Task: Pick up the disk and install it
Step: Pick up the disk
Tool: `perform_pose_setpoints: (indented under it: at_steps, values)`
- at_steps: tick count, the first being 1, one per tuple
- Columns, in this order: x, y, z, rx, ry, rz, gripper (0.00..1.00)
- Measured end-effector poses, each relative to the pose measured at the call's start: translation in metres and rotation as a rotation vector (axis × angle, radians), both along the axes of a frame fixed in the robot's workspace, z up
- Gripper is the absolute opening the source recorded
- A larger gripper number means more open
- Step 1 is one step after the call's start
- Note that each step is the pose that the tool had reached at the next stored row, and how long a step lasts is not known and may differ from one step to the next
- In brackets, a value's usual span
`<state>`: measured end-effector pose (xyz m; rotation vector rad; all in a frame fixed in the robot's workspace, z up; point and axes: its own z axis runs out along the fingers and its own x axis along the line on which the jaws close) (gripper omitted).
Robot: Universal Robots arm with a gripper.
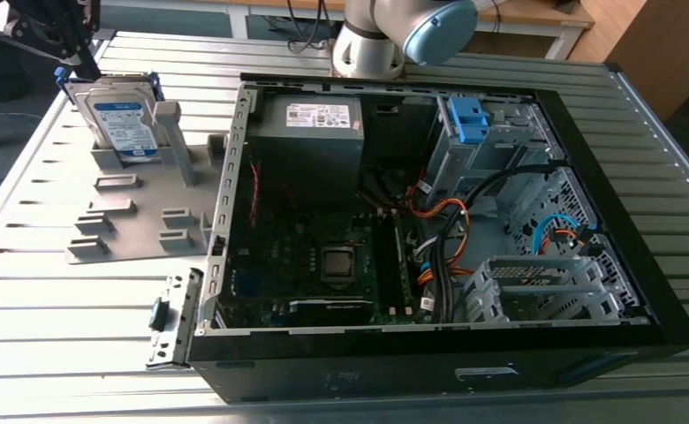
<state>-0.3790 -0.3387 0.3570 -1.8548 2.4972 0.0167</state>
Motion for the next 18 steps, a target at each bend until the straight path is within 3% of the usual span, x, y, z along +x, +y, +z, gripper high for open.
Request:
perform_pose_setpoints:
  at_steps: [18]
  values:
    - [0.0001, 0.0000, 0.0000, -0.0012, 0.0002, 0.076, 0.11]
